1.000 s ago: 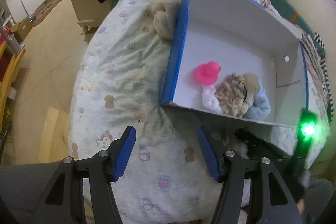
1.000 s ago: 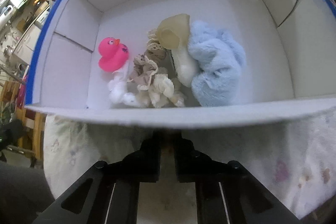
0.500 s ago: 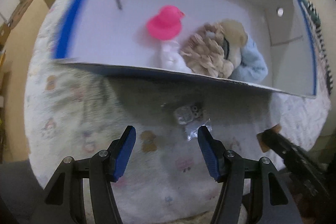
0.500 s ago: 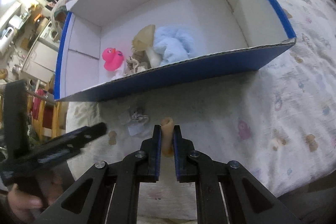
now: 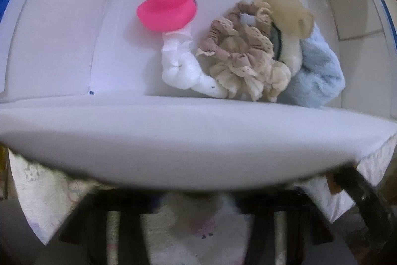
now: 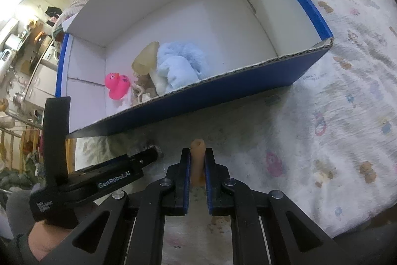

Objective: Organize soft objects
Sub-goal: 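Grasp the plastic bag with the left tool while the right tool grasps the beige tube, then carry the plastic bag with the left tool while the right tool carries the beige tube into the box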

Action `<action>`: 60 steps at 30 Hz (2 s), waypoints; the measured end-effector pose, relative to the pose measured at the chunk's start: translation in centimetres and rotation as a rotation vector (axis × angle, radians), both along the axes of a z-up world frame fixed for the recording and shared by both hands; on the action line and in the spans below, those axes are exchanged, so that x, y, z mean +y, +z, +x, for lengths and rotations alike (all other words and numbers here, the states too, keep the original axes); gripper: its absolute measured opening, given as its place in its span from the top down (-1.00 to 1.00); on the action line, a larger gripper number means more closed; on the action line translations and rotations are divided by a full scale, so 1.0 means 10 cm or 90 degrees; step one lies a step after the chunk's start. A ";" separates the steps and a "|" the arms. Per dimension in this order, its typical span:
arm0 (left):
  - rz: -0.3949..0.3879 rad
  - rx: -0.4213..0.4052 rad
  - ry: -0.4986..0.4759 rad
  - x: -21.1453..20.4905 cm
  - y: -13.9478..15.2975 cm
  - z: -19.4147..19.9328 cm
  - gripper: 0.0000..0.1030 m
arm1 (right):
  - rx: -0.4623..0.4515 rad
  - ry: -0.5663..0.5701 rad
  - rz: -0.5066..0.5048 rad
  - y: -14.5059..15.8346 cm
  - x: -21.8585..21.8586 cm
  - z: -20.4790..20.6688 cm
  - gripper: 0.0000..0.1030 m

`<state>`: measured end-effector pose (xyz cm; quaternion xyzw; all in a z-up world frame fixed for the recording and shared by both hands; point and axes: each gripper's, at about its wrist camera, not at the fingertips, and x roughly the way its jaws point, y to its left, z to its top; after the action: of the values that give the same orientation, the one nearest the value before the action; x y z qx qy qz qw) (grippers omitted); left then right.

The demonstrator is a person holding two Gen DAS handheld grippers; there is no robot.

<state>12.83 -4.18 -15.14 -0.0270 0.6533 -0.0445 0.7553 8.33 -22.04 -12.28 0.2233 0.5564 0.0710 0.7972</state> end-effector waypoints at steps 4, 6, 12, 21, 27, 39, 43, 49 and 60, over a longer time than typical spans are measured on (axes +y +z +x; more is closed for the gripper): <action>-0.010 -0.001 -0.008 -0.02 0.02 0.02 0.52 | -0.006 0.006 -0.001 0.02 0.03 0.02 0.76; -0.012 -0.001 -0.007 -0.03 0.03 0.01 0.54 | -0.011 0.013 -0.010 0.03 0.06 0.01 0.76; -0.008 -0.013 -0.018 0.06 0.12 -0.12 0.60 | -0.011 0.029 -0.019 0.03 0.15 0.03 0.76; 0.017 -0.039 -0.009 0.32 0.29 -0.33 0.61 | -0.017 0.040 -0.025 0.07 0.24 0.02 0.76; 0.035 -0.066 -0.007 0.52 0.44 -0.48 0.61 | -0.022 0.053 -0.032 0.10 0.32 0.01 0.76; 0.029 -0.184 -0.013 0.66 1.07 -0.87 0.61 | -0.064 0.073 -0.024 0.32 0.43 -0.09 0.76; 0.023 -0.240 -0.026 0.55 1.35 -0.89 0.61 | -0.095 0.084 -0.023 0.52 0.44 -0.10 0.76; 0.020 -0.284 -0.038 0.45 1.68 -0.64 0.61 | -0.145 0.088 -0.008 0.88 0.41 0.00 0.76; 0.028 -0.290 -0.063 0.32 1.78 -0.03 0.61 | -0.186 0.091 -0.013 1.20 0.31 0.42 0.76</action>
<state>12.49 -0.99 2.68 0.0320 0.4676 -0.0719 0.8804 12.53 -18.90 -0.26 0.1624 0.4496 0.1534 0.8648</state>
